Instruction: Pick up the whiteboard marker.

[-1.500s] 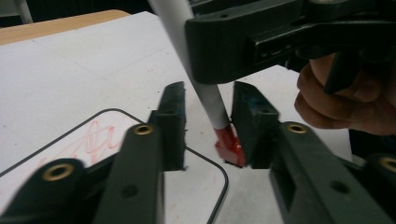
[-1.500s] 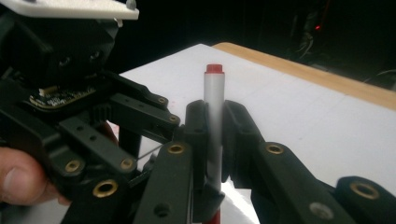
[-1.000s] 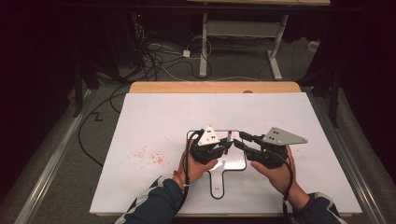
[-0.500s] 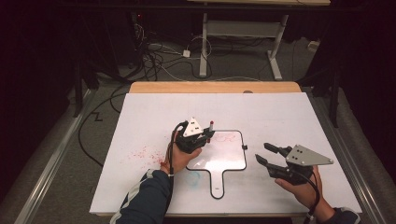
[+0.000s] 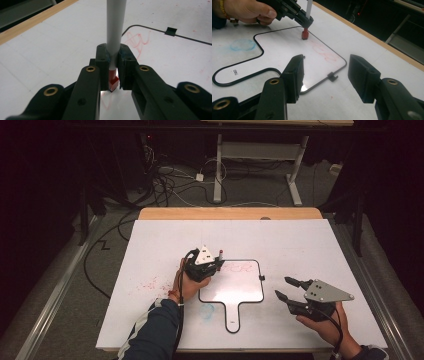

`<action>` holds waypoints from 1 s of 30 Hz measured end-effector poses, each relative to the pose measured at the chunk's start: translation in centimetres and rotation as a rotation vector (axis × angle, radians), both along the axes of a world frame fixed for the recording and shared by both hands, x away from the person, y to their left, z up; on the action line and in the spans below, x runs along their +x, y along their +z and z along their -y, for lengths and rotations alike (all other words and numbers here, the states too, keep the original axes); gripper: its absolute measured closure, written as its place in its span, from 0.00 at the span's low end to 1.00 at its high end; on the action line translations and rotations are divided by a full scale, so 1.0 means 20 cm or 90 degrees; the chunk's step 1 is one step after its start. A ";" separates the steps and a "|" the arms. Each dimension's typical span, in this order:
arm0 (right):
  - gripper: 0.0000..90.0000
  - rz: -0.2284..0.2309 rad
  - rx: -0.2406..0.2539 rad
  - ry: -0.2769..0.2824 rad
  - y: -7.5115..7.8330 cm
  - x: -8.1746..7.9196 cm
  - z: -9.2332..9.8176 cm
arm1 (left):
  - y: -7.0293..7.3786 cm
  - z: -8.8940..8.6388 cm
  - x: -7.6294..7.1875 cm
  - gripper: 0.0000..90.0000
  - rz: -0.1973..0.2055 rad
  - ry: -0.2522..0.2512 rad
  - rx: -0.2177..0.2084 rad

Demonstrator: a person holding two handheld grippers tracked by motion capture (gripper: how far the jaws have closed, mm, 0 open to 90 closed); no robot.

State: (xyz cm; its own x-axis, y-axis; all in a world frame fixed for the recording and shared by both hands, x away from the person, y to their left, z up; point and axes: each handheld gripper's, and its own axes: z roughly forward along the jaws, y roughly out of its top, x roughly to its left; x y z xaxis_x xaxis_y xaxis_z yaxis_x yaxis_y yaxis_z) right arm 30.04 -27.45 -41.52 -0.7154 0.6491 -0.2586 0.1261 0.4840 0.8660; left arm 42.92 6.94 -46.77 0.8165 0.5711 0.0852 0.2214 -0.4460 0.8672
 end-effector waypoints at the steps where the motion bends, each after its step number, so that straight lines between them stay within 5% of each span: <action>1: 0.52 0.000 -0.002 -0.002 0.00 0.00 0.00 | 0.00 -0.02 0.00 0.88 -0.008 0.000 -0.005; 6: 0.51 -0.001 -0.004 -0.006 0.00 0.00 0.01 | 0.00 -0.06 0.00 0.88 -0.035 0.037 -0.006; 10: 0.49 -0.004 -0.010 -0.010 0.00 0.01 0.01 | 0.02 -0.09 0.04 0.88 -0.097 0.049 -0.028; 15: 0.48 -0.006 -0.014 -0.008 0.00 0.01 0.00 | 0.05 -0.06 0.03 0.88 -0.120 0.023 -0.001; 17: 0.47 -0.005 -0.015 -0.010 0.00 0.01 0.00 | 0.05 -0.04 0.02 0.88 -0.132 0.011 -0.014; 21: 0.47 -0.009 -0.015 -0.007 0.00 0.02 -0.01 | 0.05 0.01 0.01 0.88 -0.106 0.008 -0.002; 24: 0.46 -0.008 -0.016 -0.006 0.00 0.02 -0.01 | 0.06 -0.03 0.02 0.88 -0.083 0.036 0.033; 30: 0.43 -0.015 -0.025 -0.014 -0.01 0.03 0.00 | 0.06 -0.09 0.04 0.88 -0.089 0.066 0.042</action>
